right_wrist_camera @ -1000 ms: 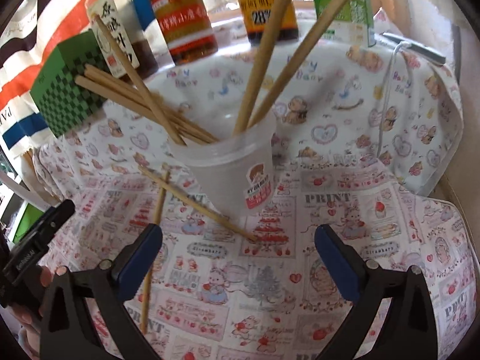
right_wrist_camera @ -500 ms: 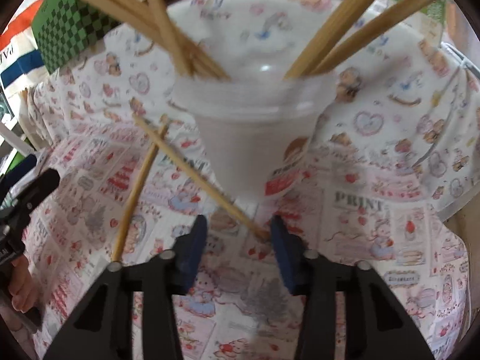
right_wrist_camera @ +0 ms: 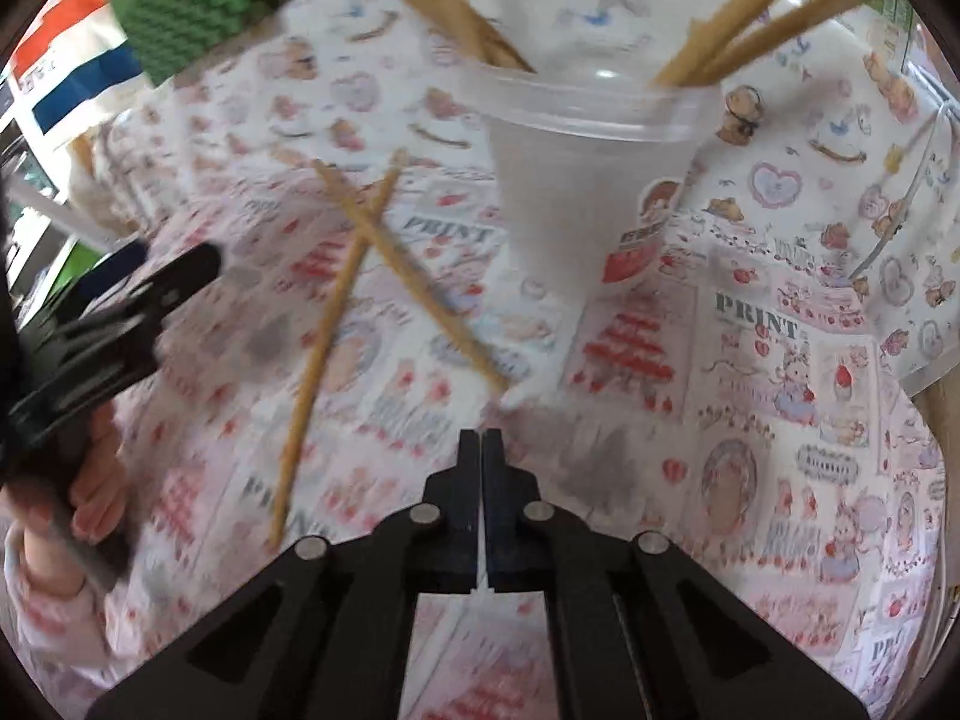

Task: Organize utensils
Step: 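Close the right tool on a wooden chopstick lying on the cloth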

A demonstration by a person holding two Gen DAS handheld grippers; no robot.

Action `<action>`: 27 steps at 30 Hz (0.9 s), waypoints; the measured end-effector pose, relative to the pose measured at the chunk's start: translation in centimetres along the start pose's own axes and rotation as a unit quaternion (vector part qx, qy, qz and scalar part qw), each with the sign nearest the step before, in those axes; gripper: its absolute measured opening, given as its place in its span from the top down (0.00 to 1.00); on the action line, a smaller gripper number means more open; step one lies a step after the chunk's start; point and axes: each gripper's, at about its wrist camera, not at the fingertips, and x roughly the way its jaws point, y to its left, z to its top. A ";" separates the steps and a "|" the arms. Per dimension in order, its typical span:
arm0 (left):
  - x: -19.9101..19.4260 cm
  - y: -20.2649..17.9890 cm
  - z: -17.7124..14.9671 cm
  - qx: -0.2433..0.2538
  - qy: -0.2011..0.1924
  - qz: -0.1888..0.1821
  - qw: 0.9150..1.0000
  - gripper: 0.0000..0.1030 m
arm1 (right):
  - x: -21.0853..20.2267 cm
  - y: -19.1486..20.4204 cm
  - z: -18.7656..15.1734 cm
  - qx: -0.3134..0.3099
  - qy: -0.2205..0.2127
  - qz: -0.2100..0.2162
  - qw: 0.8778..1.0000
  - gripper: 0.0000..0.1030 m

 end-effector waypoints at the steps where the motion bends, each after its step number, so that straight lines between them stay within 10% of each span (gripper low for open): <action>1: 0.0 0.0 0.0 0.001 0.000 0.000 1.000 0.01 | -0.5 0.5 0.0 -0.013 -0.022 -0.005 1.000 0.98; 6: -0.1 0.1 0.1 -0.003 -0.003 -0.002 1.000 0.01 | -0.5 0.3 1.2 0.000 -0.092 -0.038 0.995 0.54; 16: -1.4 0.8 0.4 0.004 -0.039 0.033 0.999 0.01 | 0.7 -2.0 2.0 0.052 -0.071 0.053 0.995 0.58; 21: -4.5 4.5 1.8 -0.075 -0.072 -0.021 0.994 0.01 | 1.2 1.2 2.8 -0.005 -0.056 0.045 0.997 0.60; 27: -5.8 7.0 2.3 -0.111 -0.096 0.004 0.989 0.01 | 2.9 5.8 3.1 -0.077 -0.039 0.018 0.996 0.61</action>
